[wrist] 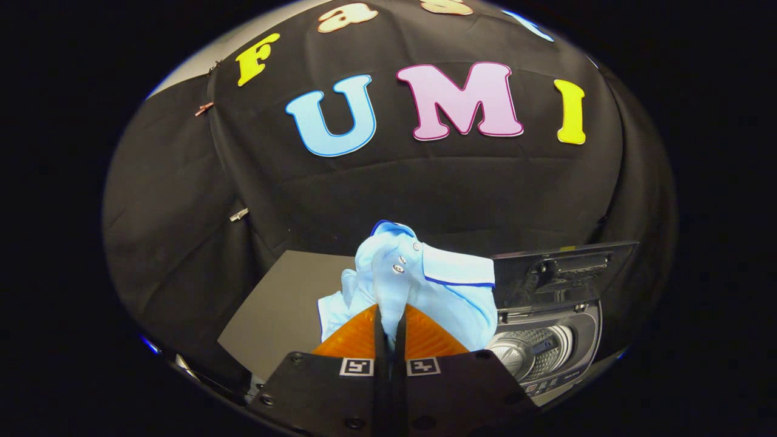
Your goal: Put the clothes into the washing machine and then close the washing machine lid.
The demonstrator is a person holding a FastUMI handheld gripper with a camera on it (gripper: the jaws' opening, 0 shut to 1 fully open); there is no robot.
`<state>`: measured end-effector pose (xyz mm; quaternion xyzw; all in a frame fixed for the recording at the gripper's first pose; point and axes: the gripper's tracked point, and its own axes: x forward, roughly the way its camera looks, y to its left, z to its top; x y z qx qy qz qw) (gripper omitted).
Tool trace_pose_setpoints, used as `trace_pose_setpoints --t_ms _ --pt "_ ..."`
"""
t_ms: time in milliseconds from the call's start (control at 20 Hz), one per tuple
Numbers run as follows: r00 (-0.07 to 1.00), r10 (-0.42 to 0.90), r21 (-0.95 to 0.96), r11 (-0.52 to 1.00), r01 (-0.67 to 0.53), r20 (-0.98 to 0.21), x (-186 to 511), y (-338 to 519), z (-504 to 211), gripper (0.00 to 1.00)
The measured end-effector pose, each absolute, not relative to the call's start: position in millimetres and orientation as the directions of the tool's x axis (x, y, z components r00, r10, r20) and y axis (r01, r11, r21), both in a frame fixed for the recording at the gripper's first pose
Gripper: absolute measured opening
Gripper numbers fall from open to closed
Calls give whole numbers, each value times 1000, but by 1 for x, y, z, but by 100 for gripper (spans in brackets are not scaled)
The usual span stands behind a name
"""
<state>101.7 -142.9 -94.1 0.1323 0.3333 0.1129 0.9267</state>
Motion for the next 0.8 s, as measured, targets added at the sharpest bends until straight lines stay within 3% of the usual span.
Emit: trace_pose_setpoints --t_ms 350,800 --pt "687 405 399 899 -179 -603 93 -207 -107 5" --pt "690 402 404 899 -171 -602 99 -309 -129 5"
